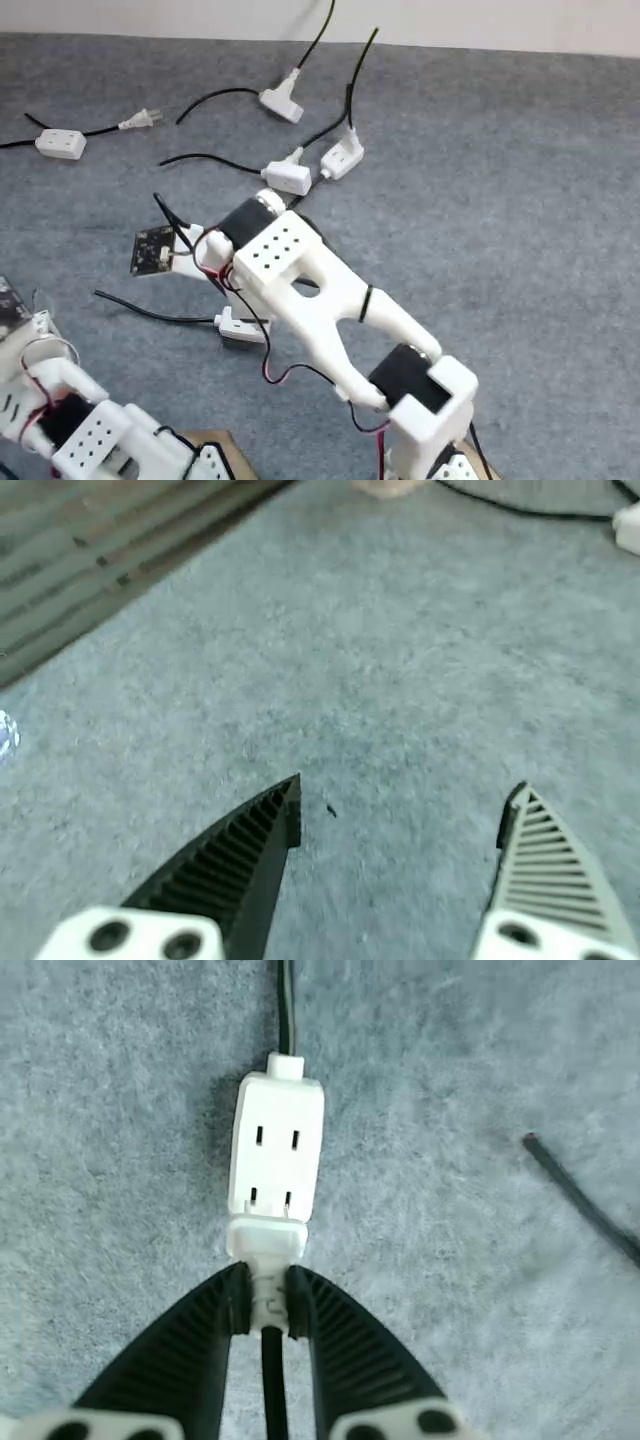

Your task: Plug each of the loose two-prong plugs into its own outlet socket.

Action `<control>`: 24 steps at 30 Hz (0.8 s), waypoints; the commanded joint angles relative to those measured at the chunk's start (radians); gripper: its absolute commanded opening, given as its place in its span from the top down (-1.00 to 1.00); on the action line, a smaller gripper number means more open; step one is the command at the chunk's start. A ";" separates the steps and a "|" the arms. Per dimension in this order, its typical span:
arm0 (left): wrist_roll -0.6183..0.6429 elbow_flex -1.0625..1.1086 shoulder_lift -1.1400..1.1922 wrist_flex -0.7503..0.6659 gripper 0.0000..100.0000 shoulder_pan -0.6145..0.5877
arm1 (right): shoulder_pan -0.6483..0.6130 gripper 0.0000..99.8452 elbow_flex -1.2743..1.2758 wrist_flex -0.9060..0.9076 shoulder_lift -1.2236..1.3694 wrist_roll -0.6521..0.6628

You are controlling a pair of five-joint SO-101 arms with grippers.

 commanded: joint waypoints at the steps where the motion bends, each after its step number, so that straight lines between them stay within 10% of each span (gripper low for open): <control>1: -0.006 0.012 -0.007 -0.143 0.37 -0.002 | -0.005 0.99 -0.047 0.002 0.021 -0.008; 24: 0.041 -0.031 -0.008 -0.242 0.37 0.068 | -0.007 0.99 -0.039 -0.058 0.035 0.035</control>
